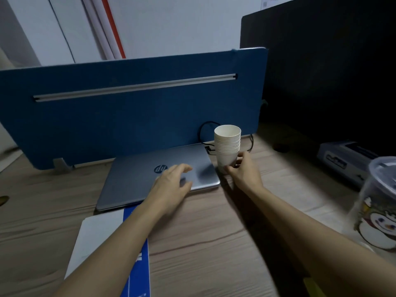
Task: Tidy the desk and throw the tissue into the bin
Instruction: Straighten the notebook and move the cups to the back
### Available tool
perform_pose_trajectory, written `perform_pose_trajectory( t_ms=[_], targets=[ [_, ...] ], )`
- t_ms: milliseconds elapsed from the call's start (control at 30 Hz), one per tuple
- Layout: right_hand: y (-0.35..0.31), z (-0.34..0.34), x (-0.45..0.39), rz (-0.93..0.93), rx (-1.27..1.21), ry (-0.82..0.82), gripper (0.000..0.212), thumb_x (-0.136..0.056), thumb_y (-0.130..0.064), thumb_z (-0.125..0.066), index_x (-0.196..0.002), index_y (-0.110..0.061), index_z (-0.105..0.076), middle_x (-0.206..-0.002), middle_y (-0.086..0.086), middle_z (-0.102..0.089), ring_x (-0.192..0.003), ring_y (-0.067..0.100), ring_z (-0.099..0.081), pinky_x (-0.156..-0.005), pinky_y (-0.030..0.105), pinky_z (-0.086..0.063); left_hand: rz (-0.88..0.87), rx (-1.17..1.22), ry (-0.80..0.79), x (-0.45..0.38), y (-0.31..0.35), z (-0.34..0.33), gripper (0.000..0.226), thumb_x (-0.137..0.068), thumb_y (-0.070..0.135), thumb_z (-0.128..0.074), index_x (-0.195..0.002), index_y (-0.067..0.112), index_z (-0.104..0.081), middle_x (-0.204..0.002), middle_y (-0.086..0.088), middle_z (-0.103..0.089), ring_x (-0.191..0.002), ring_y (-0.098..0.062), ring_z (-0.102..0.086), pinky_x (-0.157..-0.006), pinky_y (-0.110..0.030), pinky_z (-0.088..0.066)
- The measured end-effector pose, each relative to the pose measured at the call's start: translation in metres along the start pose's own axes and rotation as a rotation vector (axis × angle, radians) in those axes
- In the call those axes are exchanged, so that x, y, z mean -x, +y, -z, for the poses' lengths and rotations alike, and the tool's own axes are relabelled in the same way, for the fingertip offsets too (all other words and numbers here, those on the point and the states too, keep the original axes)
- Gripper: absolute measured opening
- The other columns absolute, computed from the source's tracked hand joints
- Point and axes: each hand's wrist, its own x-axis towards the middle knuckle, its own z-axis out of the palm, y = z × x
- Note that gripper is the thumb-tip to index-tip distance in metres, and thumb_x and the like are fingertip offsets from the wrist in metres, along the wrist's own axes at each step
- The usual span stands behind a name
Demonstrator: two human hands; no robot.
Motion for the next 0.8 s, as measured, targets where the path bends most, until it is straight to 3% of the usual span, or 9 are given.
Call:
perform_pose_trajectory(
  t_ms=[333, 500, 667, 800],
  targets=[
    [0.000, -0.024, -0.039, -0.020, 0.055, 0.014, 0.044, -0.072, -0.025, -0.080, -0.105, -0.013, -0.054, -0.101, 0.005, -0.067, -0.087, 0.021, -0.061, -0.070, 0.033, -0.044, -0.008, -0.010, -0.002, -0.015, -0.012, 0.001, 0.039, -0.094, 0.033, -0.057, -0.132, 0.029, -0.050, -0.136, 0.010, -0.053, -0.122, -0.010, -0.049, -0.103, -0.037, -0.042],
    [-0.004, -0.030, -0.045, -0.017, 0.066, 0.027, 0.042, -0.071, -0.023, -0.080, -0.101, -0.012, -0.054, -0.098, 0.006, -0.069, -0.091, 0.025, -0.063, -0.078, 0.039, -0.049, -0.012, 0.003, -0.007, -0.015, -0.013, 0.001, 0.038, -0.094, 0.033, -0.057, -0.132, 0.030, -0.050, -0.135, 0.010, -0.053, -0.110, -0.002, -0.046, -0.097, -0.030, -0.040],
    [-0.006, -0.023, -0.038, -0.035, 0.093, 0.025, 0.044, -0.076, -0.025, -0.077, -0.110, -0.010, -0.054, -0.100, 0.010, -0.068, -0.089, 0.024, -0.060, -0.076, 0.036, -0.047, 0.001, 0.000, -0.016, -0.009, -0.013, 0.005, 0.040, -0.095, 0.035, -0.056, -0.134, 0.033, -0.047, -0.136, 0.012, -0.051, -0.108, 0.001, -0.043, -0.096, -0.029, -0.039],
    [-0.008, -0.007, -0.015, -0.047, 0.116, 0.018, 0.054, -0.080, -0.030, -0.075, -0.124, -0.009, -0.051, -0.109, 0.009, -0.065, -0.092, 0.020, -0.059, -0.077, 0.033, -0.047, 0.006, -0.009, -0.030, 0.003, -0.003, 0.007, 0.039, -0.095, 0.038, -0.055, -0.133, 0.032, -0.047, -0.137, 0.011, -0.051, -0.119, -0.009, -0.050, -0.102, -0.039, -0.043]
  ],
)
